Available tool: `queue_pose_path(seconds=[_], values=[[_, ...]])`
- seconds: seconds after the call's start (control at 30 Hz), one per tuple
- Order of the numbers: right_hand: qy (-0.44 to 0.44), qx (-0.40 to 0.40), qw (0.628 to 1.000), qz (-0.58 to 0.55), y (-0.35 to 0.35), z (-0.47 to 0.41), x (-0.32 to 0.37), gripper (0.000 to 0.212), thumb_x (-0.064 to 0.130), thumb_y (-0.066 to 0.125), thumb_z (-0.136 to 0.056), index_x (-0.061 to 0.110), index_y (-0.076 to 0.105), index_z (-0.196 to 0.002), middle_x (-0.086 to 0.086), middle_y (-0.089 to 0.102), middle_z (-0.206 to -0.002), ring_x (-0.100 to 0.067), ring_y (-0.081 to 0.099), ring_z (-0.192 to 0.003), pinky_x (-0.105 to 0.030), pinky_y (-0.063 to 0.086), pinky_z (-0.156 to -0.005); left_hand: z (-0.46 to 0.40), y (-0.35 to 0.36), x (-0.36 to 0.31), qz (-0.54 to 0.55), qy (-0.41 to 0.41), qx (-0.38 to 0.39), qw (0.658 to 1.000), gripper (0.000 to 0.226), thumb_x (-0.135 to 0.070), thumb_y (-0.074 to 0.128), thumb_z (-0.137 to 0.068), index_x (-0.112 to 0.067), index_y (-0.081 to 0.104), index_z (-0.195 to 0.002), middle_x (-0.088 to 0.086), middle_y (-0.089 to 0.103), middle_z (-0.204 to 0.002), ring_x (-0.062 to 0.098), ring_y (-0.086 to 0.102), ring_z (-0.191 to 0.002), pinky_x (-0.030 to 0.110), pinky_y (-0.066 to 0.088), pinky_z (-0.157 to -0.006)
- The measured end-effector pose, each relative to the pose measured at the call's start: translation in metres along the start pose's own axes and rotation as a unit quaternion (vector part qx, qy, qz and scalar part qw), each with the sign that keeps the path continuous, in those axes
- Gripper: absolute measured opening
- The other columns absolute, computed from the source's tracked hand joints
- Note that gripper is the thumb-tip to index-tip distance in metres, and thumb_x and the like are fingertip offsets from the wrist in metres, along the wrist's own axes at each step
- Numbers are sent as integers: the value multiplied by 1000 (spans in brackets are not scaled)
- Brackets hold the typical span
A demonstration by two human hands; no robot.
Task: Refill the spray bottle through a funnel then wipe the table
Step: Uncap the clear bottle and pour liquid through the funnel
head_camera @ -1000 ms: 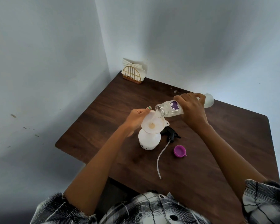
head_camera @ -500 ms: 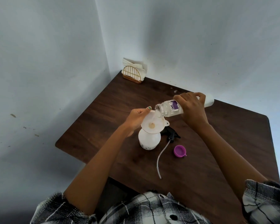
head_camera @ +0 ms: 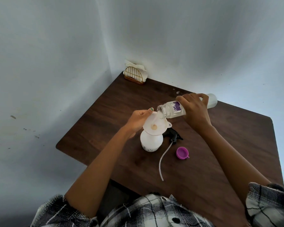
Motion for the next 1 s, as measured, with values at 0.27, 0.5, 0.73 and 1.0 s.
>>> queue_pose_path(seconds=[0.27,0.5,0.73,1.0], values=[[-1,-10,1000,0,0,0,0,47,5,80,-62,16,56,-102,-6,65,-95,-30,61,-90,-46,34,-85,-1,-1,2,6,-2,-1,1000,51,-42,49,-95,7,64,-103,-9,66,-88,8,58,-79,27,42,-70],[-2,-12,1000,2,0,1,0,50,4,81,-62,17,54,-103,-8,65,-95,-31,61,-90,-48,36,-84,-1,-1,2,8,1,-4,1000,48,-42,49,-95,2,67,-101,4,63,-88,13,55,-79,25,42,-66],[-2,-10,1000,-2,-1,1,0,49,5,81,-62,16,54,-103,-8,65,-96,-31,61,-90,-49,36,-84,-2,-2,2,2,-1,-1,1000,51,-43,48,-95,4,65,-103,7,62,-90,16,54,-81,24,42,-66],[-1,-9,1000,-4,0,1,0,46,6,81,-63,14,57,-103,-8,66,-96,-31,62,-91,-49,36,-85,-1,0,1,6,-5,-1,1000,43,-41,47,-96,-4,67,-103,-1,62,-87,11,55,-78,24,44,-69]])
Point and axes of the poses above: each hand's wrist, its own z-axis away from the middle knuckle, its own y-axis out of the palm, x = y × z, the point moved 3 cm from there along -z, towards the middle knuckle
